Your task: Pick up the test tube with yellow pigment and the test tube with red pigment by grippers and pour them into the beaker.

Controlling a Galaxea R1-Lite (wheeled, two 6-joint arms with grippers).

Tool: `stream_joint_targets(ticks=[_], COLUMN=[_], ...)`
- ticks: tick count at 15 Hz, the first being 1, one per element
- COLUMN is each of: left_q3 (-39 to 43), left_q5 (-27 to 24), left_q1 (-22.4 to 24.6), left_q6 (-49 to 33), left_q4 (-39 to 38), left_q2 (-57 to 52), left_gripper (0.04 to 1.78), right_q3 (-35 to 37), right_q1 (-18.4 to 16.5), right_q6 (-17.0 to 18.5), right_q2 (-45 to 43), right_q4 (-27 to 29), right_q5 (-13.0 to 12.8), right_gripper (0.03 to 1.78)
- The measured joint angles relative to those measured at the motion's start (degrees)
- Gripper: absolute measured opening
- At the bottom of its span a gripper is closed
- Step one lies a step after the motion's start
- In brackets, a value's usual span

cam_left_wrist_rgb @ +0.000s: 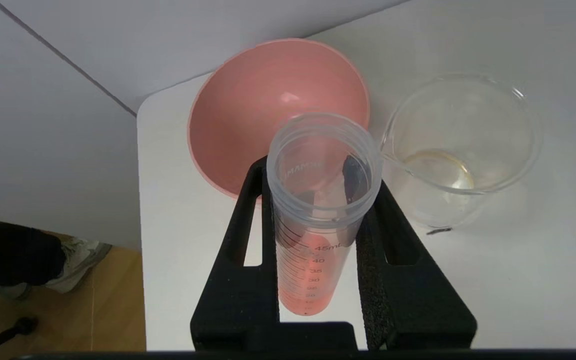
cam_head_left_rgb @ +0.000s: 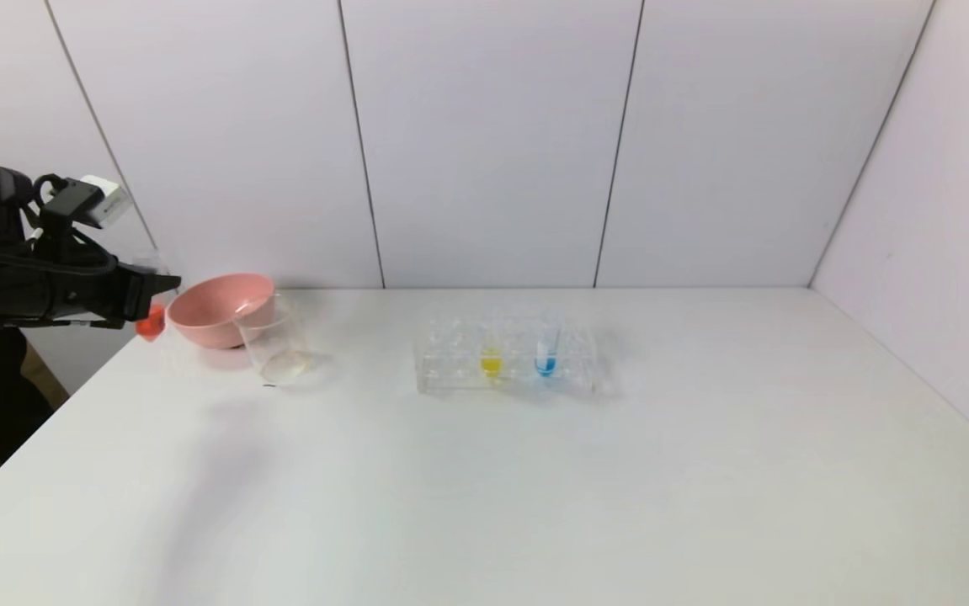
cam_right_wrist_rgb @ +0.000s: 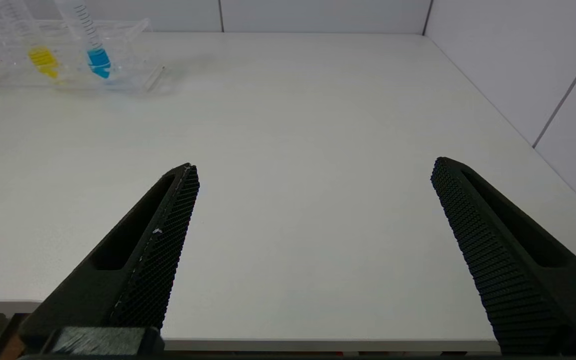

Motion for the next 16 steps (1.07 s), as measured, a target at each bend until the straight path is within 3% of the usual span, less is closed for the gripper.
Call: stream_joint_targets(ticks=[3, 9, 16], left_q3=[-1.7, -4.6, -4.8], left_q5=[-0.5, -3.7, -4.0], left_q1=[0.6, 3.4, 3.7], left_q6=[5.2, 17.7, 19.6], left_q4=[1.4, 14.1, 15.9], left_q2=[0.1, -0.2, -0.9], left_gripper=[0.45, 0.45, 0.45], right_q3=[0.0, 0.0, 0.0], right_q1=[0.0, 0.0, 0.0], right_q6=[0.0, 0.0, 0.0], right_q2=[0.0, 0.0, 0.0], right_q4=[0.0, 0.0, 0.0], right_q5=[0.0, 0.0, 0.0], right_gripper=[1.7, 1.7, 1.7])
